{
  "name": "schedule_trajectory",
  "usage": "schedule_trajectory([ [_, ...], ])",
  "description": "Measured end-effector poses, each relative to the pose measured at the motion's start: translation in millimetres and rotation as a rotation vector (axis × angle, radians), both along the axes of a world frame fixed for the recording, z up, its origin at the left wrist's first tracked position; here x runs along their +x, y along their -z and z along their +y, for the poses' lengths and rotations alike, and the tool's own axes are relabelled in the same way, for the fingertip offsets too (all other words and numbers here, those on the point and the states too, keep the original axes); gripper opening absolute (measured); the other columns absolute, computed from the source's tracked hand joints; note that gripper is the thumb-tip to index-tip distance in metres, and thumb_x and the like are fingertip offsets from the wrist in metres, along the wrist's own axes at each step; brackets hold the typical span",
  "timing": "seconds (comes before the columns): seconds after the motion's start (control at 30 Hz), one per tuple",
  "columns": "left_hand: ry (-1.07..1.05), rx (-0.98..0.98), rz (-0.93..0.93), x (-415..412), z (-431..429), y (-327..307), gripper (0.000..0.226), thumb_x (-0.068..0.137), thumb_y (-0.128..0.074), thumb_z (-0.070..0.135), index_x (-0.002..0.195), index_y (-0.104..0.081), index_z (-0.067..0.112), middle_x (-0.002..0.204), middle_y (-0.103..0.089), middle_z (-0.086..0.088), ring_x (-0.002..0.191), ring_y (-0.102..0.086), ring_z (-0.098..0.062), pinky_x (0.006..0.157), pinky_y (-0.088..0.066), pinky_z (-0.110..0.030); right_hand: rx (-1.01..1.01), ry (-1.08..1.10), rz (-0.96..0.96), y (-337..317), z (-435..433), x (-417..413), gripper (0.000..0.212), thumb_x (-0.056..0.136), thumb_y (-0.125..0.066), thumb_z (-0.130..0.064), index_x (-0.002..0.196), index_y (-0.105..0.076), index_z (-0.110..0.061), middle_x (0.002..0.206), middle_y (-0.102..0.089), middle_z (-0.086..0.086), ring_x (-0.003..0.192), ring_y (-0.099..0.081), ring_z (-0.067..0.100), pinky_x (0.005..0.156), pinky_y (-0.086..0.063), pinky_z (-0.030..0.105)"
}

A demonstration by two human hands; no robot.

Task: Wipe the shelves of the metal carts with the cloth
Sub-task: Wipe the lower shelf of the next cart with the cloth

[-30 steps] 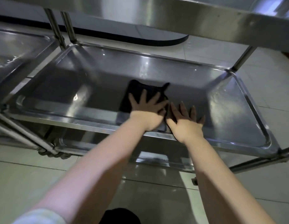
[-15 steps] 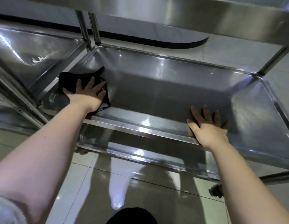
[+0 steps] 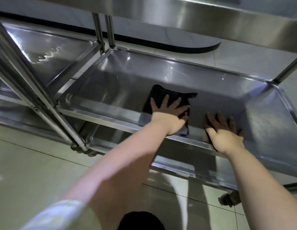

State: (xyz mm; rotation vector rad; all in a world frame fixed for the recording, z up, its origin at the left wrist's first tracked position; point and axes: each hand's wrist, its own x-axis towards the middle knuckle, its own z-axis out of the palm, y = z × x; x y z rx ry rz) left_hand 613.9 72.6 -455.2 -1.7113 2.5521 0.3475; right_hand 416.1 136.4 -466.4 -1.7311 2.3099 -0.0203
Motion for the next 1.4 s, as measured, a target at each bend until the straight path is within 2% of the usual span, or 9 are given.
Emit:
schedule_trajectory([
  [0.23,-0.543,0.04,-0.022,221.1,-38.7,-4.3,0.054,0.097,-0.021,0.063,0.149,-0.009,0.055,0.163,0.005,0.012,0.149,0.009,-0.028,0.11,0.009,-0.068,-0.016,-0.001,-0.003,-0.7,3.8,2.9,0.052,0.098,-0.027,-0.055,0.147,-0.009,-0.057,0.163,0.001,-0.018,0.15,0.004,0.024,0.116,0.002,0.059],
  [0.37,-0.598,0.063,-0.052,234.4,-40.5,6.1,0.06,0.094,-0.013,0.068,0.151,-0.011,0.05,0.164,0.006,0.007,0.149,0.014,-0.028,0.11,0.01,-0.068,0.0,-0.011,0.03,-2.0,5.7,8.5,0.054,0.098,-0.026,-0.057,0.148,-0.006,-0.056,0.163,0.002,-0.014,0.15,0.007,0.026,0.115,0.002,0.062],
  [0.7,0.07,0.014,-0.002,-58.6,44.4,-3.3,0.051,0.099,-0.022,0.053,0.15,-0.013,0.051,0.163,0.007,0.01,0.146,0.016,-0.039,0.1,0.013,-0.078,-0.207,0.03,-0.179,-0.8,9.0,2.2,0.058,0.093,-0.044,-0.032,0.149,-0.031,-0.039,0.16,-0.027,-0.004,0.149,-0.013,0.026,0.117,0.004,0.057],
  [0.8,0.152,0.017,-0.028,-89.8,63.6,-2.1,0.051,0.1,-0.017,0.049,0.151,-0.013,0.046,0.163,0.008,0.008,0.146,0.019,-0.039,0.1,0.015,-0.076,-0.509,0.142,-0.531,-2.2,14.9,-6.7,0.062,0.073,-0.038,-0.018,0.131,-0.059,-0.024,0.131,-0.061,0.008,0.126,-0.051,0.03,0.115,-0.026,0.055],
  [0.97,0.25,-0.044,0.093,-64.1,87.1,-2.1,0.074,0.092,-0.032,0.069,0.154,-0.01,0.036,0.164,-0.001,0.003,0.149,0.006,-0.03,0.112,0.008,-0.067,-0.683,0.134,-0.795,-9.4,31.3,-0.3,0.031,0.088,-0.053,-0.004,0.1,-0.068,-0.028,0.102,-0.069,-0.004,0.105,-0.063,0.019,0.095,-0.048,0.035],
  [1.07,0.304,-0.117,0.096,-19.0,103.1,0.3,0.109,0.071,-0.054,0.081,0.156,-0.005,0.031,0.163,-0.006,-0.001,0.15,-0.002,-0.022,0.119,0.001,-0.055,-0.853,-0.279,-0.556,-7.7,50.7,-1.0,0.013,0.086,-0.068,-0.03,0.097,-0.072,-0.025,0.099,-0.068,-0.008,0.098,-0.061,0.012,0.092,-0.047,0.038],
  [1.2,0.314,-0.322,0.098,39.2,105.3,26.4,0.099,0.074,-0.079,0.031,0.154,-0.02,0.029,0.161,-0.02,-0.006,0.149,-0.014,-0.027,0.12,-0.01,-0.051,-0.623,-0.66,-0.114,15.5,78.4,16.0,0.076,0.07,-0.071,-0.066,0.127,-0.062,-0.017,0.131,-0.059,0.006,0.124,-0.048,0.03,0.109,-0.032,0.046],
  [1.27,0.325,-0.411,0.183,48.0,105.4,37.1,0.084,0.074,-0.069,0.003,0.149,-0.036,0.02,0.153,-0.037,-0.009,0.143,-0.031,-0.031,0.118,-0.015,-0.048,-0.562,-0.64,0.091,35.2,86.8,29.9,0.084,0.07,-0.078,-0.052,0.141,-0.047,-0.018,0.142,-0.05,0.011,0.131,-0.041,0.035,0.113,-0.023,0.052],
  [1.4,0.299,-0.595,0.392,44.6,121.6,53.7,0.054,0.081,-0.051,0.008,0.134,-0.057,0.014,0.14,-0.055,-0.007,0.135,-0.045,-0.028,0.115,-0.023,-0.053,-0.813,-0.599,0.057,49.9,90.8,30.5,0.067,0.066,-0.071,0.002,0.131,-0.058,-0.008,0.134,-0.058,0.014,0.12,-0.053,0.039,0.107,-0.034,0.056],
])
